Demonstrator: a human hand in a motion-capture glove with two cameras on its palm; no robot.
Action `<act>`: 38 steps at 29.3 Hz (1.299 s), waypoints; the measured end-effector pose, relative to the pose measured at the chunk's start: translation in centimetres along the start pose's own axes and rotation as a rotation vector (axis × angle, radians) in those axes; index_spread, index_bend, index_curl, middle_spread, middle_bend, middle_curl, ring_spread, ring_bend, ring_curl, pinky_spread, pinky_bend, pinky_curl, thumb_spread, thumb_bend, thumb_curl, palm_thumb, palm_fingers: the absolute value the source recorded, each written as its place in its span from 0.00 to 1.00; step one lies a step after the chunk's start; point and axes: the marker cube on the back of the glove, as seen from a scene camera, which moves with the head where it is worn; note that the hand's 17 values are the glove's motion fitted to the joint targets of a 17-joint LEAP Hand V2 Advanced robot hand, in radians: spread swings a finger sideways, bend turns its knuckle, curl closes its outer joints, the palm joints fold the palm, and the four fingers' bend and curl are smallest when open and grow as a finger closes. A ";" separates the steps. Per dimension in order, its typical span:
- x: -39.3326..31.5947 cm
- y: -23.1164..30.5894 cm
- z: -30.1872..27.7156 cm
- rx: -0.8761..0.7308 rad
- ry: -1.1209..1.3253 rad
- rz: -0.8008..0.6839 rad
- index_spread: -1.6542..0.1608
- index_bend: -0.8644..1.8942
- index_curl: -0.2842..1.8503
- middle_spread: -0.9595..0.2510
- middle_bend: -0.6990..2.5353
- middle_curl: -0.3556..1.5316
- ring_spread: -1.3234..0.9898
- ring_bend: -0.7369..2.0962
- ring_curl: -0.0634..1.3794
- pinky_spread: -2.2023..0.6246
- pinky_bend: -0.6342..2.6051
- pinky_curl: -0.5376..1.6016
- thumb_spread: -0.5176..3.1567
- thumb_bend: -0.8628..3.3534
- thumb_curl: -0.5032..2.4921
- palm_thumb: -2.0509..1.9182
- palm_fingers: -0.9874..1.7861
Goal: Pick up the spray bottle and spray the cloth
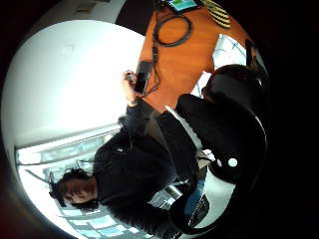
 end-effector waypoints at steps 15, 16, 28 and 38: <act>-6.8 -4.8 2.7 0.487 -0.751 -0.155 0.76 0.39 0.40 0.64 0.42 0.45 0.50 0.46 0.33 0.70 0.33 0.43 0.50 0.20 0.24 0.62 0.83; -6.9 -5.1 3.0 0.524 -0.783 -0.162 0.76 0.39 0.40 0.64 0.43 0.45 0.50 0.46 0.33 0.70 0.33 0.43 0.50 0.20 0.24 0.62 0.83; -6.5 -7.6 6.3 0.850 -0.698 -0.126 0.76 0.38 0.39 0.63 0.43 0.47 0.49 0.47 0.35 0.68 0.33 0.44 0.50 0.20 0.24 0.62 0.84; -4.3 -8.9 8.7 0.968 -0.563 -0.088 0.76 0.38 0.39 0.63 0.43 0.47 0.48 0.48 0.35 0.67 0.35 0.44 0.50 0.20 0.24 0.62 0.85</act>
